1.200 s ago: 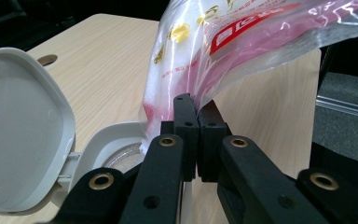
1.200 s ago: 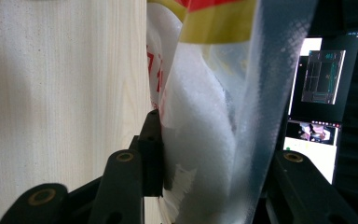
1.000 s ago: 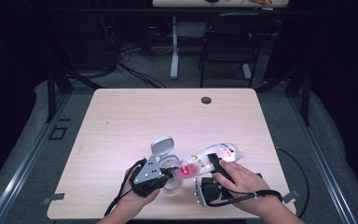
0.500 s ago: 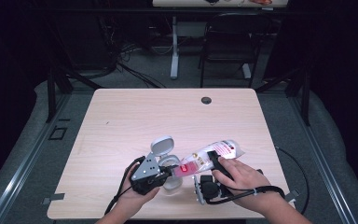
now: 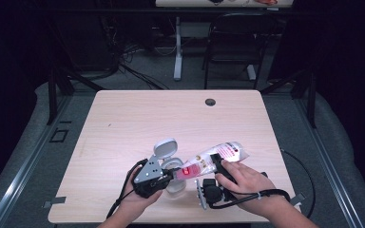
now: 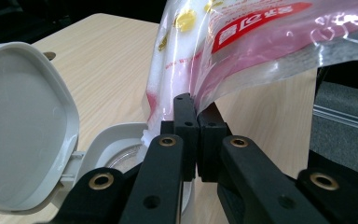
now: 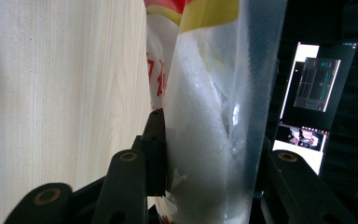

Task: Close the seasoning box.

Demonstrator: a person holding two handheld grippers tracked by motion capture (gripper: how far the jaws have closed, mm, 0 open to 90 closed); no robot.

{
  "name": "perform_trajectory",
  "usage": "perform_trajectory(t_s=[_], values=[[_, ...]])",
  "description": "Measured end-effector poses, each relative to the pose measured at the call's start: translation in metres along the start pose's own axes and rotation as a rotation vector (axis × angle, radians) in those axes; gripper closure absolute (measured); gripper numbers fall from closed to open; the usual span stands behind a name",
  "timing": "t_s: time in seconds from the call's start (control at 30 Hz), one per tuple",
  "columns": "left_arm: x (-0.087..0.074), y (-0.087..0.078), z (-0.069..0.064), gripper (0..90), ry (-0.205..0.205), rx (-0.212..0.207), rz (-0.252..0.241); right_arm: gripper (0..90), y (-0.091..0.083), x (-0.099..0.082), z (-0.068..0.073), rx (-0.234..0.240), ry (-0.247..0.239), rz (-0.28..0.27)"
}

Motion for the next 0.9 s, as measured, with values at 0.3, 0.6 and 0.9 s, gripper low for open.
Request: perform_trajectory(t_s=[0.3, 0.6, 0.9], values=[[-0.0016, -0.0003, 0.0013, 89.5, -0.008, 0.002, 0.001, 63.4, -0.0003, 0.0026, -0.0004, -0.007, -0.008, -0.003], [-0.0029, 0.0004, 0.0012, 89.5, -0.01, 0.007, 0.01, 64.2, -0.0024, 0.0045, -0.0024, -0.007, -0.028, -0.005], [-0.0039, 0.0001, 0.0017, 89.5, -0.014, 0.007, 0.01, 65.1, -0.0029, 0.0063, -0.0043, -0.008, -0.048, -0.006]])
Point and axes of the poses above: each handheld gripper's, and its own axes: y roughly forward along the jaws, x roughly out of its top, z roughly to its left, the point moved 1 cm from there along y, roughly forward along the jaws, and after that the axes turned 2 degrees about -z, right-handed, at the moved point
